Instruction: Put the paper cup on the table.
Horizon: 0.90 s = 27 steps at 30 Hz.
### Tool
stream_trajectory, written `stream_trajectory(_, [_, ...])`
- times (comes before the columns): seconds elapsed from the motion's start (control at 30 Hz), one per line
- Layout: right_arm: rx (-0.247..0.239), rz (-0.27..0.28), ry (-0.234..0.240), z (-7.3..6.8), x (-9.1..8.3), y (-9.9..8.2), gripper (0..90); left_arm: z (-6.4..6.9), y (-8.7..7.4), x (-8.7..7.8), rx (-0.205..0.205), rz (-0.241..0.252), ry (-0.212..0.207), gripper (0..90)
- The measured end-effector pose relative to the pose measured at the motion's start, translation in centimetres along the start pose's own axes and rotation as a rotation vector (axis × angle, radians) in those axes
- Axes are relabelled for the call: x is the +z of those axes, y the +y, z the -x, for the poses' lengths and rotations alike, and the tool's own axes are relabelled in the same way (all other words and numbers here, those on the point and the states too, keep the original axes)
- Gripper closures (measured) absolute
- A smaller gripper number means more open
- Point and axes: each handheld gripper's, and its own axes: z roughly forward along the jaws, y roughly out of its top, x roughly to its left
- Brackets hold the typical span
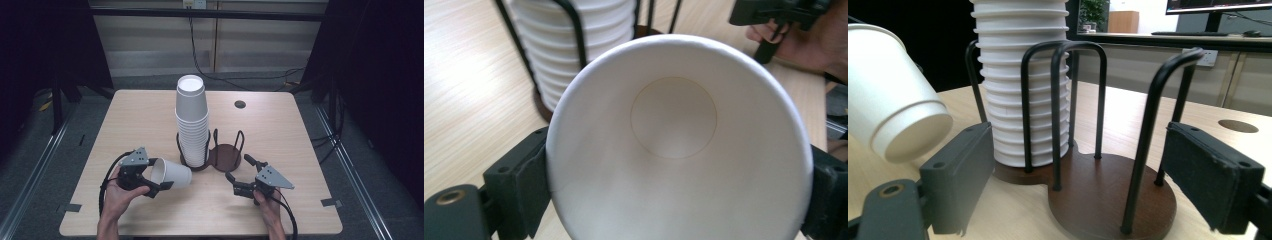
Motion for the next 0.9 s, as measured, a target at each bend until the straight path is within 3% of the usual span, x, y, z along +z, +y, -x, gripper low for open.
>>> stream_trajectory(0.17, [-0.001,0.011,-0.009,-0.2,0.1,-0.5,13.3,-0.6,0.2,-0.5,-0.016,-0.047,0.026,9.2])
stream_trajectory(0.3, [0.004,0.014,0.006,-0.1,0.1,-0.5,13.2,-1.0,0.3,-0.9,-0.026,-0.057,0.042,8.9])
stream_trajectory(0.47, [0.015,0.086,-0.001,-0.1,-0.6,-0.8,13.3,-1.2,0.8,-1.4,-0.026,-0.084,0.068,8.8])
stream_trajectory(0.63, [0.011,0.087,-0.012,0.0,-0.8,-0.8,13.4,-2.0,1.2,-1.7,-0.051,-0.108,0.081,8.8])
stream_trajectory(0.7, [0.01,0.087,-0.009,0.0,-0.8,-0.8,14.2,-2.7,1.5,-2.0,-0.062,-0.147,0.127,8.8])
stream_trajectory(0.87, [0.007,0.088,0.002,0.0,-0.8,-0.8,17.3,-3.2,2.3,-2.4,-0.051,-0.17,0.139,8.8])
stream_trajectory(0.9, [0.007,0.088,0.015,0.0,-0.8,-0.8,17.6,-3.2,2.8,-2.4,-0.036,-0.187,0.181,8.8])
